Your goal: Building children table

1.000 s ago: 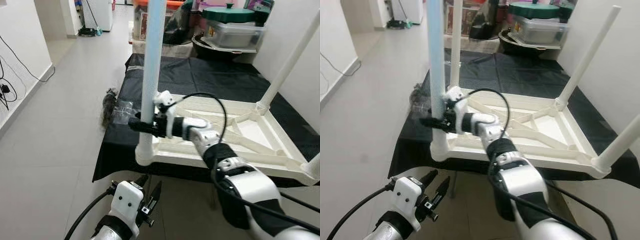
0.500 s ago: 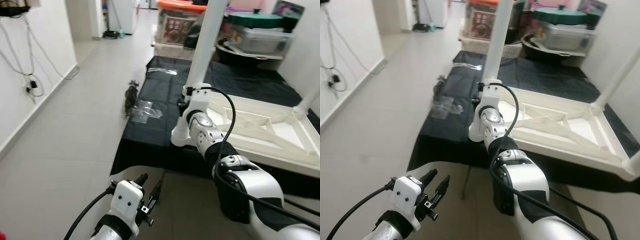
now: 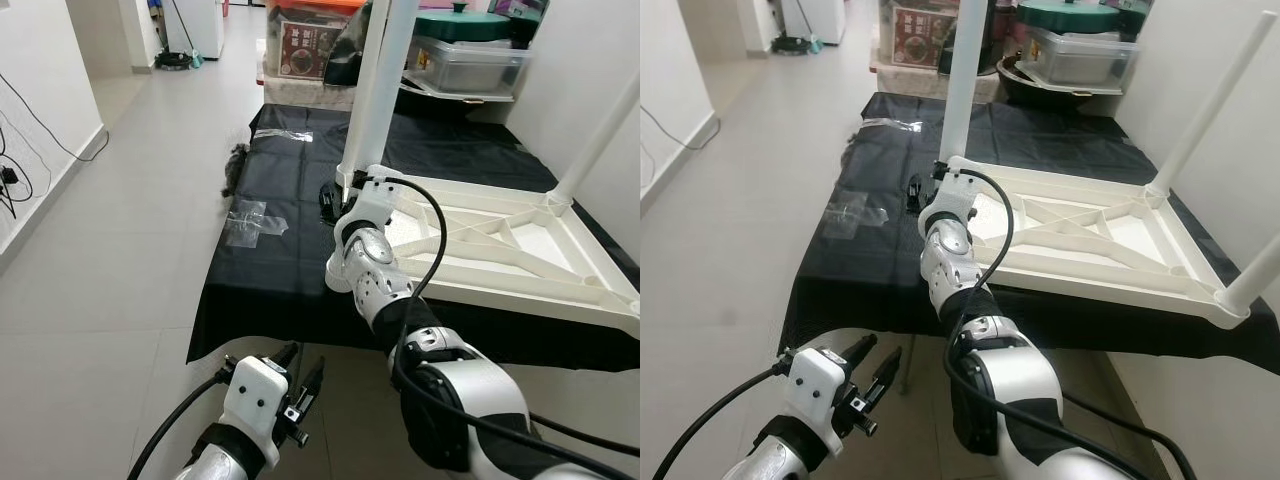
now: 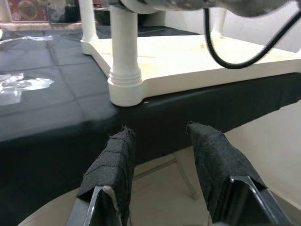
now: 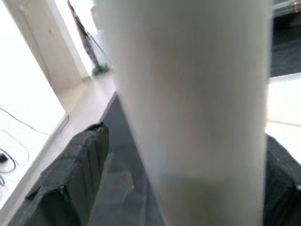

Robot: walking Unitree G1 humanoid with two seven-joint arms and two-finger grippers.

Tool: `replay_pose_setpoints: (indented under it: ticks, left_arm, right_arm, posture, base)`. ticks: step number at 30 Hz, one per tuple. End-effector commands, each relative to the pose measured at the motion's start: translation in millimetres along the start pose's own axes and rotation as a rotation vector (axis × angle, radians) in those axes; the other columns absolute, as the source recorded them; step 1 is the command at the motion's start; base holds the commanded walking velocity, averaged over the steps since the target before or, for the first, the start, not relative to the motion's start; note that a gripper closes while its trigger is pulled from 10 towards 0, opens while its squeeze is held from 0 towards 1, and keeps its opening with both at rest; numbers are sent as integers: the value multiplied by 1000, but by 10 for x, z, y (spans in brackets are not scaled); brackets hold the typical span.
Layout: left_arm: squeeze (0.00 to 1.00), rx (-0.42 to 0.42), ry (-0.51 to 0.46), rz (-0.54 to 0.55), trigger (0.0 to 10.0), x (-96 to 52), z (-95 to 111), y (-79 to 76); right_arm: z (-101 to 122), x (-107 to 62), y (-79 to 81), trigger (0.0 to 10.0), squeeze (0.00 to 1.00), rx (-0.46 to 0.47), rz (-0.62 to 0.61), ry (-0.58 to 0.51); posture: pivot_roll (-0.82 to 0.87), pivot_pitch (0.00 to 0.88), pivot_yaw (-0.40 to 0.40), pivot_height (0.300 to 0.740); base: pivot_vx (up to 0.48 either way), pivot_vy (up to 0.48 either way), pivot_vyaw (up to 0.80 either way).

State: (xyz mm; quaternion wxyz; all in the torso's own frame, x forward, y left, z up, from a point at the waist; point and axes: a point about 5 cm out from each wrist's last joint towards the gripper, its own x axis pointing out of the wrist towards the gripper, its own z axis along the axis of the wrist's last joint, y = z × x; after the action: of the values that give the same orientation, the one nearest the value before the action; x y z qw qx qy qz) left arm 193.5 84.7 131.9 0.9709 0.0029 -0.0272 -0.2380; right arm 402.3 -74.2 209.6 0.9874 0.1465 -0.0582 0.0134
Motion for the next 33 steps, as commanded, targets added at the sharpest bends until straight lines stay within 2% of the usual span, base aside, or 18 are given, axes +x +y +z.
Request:
replay_pose_setpoints:
  ticks: [1,3,4,5,6,8,9,10,11,12,13,15,16,17,21,22,25,33]
  left_arm:
    - [0,10,38,8,10000,-10,-67,16]
    - [0,10,41,12,10000,-6,-73,24]
    - [0,11,48,19,10000,-2,-89,43]
    - [0,11,48,19,10000,-2,-89,43]
    - [0,10,52,25,10000,4,-101,59]
    - [0,10,52,25,10000,4,-101,59]
    - [0,8,56,36,10000,5,-113,81]
    - [0,8,56,36,10000,5,-113,81]
    - [0,0,60,57,10000,5,-123,116]
    - [0,0,60,57,10000,5,-123,116]
    - [0,-8,60,92,10000,1,-126,158]
    - [0,-8,60,92,10000,1,-126,158]
    - [0,-12,59,143,10000,-12,-123,216]
    - [0,-12,59,143,10000,-12,-123,216]
    - [0,-40,60,259,10000,-62,-118,336]
    - [0,-46,64,311,10000,-95,-125,391]
    - [0,-49,69,361,10000,-131,-141,446]
    - [0,-29,57,388,10000,-123,-143,495]
  right_arm:
    - [-71,-46,-38,10000,0,-26,23,3]
    - [-114,-111,-102,10000,0,-51,48,-16]
    - [-201,-242,-224,10000,0,-85,81,-30]
    - [-201,-242,-224,10000,0,-85,81,-30]
    - [-250,-359,-318,10000,0,-109,97,-45]
    - [-250,-359,-318,10000,0,-109,97,-45]
    - [-295,-496,-444,10000,0,-130,96,-53]
    - [-295,-496,-444,10000,0,-130,96,-53]
    - [-318,-663,-567,10000,0,-149,87,-62]
    - [-318,-663,-567,10000,0,-149,87,-62]
    - [-318,-805,-642,10000,0,-174,84,-73]
    - [-318,-805,-642,10000,0,-174,84,-73]
    - [-305,-935,-695,10000,0,-200,78,-83]
    - [-305,-935,-695,10000,0,-200,78,-83]
    - [-317,-1154,-800,10000,0,-229,45,-65]
    - [-352,-1274,-864,10000,0,-248,21,-37]
    - [-420,-1405,-928,10000,0,-261,-9,9]
    - [-545,-1490,-926,10000,0,-252,-50,77]
  posture:
    - [102,35,-100,740]
    - [102,35,-100,740]
    - [98,23,-90,740]
    - [98,23,-90,740]
    - [95,17,-88,740]
    - [95,17,-88,740]
    - [93,9,-82,740]
    - [93,9,-82,740]
    - [87,5,-79,740]
    - [87,5,-79,740]
    - [87,1,-80,740]
    - [87,1,-80,740]
    - [87,0,-78,740]
    - [87,0,-78,740]
    - [86,0,-77,740]
    - [83,0,-75,740]
    - [82,0,-72,740]
    - [93,0,-72,740]
  base:
    - [0,0,0]
    - [0,0,0]
    - [0,0,0]
    - [0,0,0]
    - [0,0,0]
    - [0,0,0]
    - [0,0,0]
    - [0,0,0]
    - [0,0,0]
    - [0,0,0]
    - [0,0,0]
    - [0,0,0]
    - [0,0,0]
    - [0,0,0]
    - [0,0,0]
    - [0,0,-744]
    - [0,0,-781]
    - [315,0,-100]
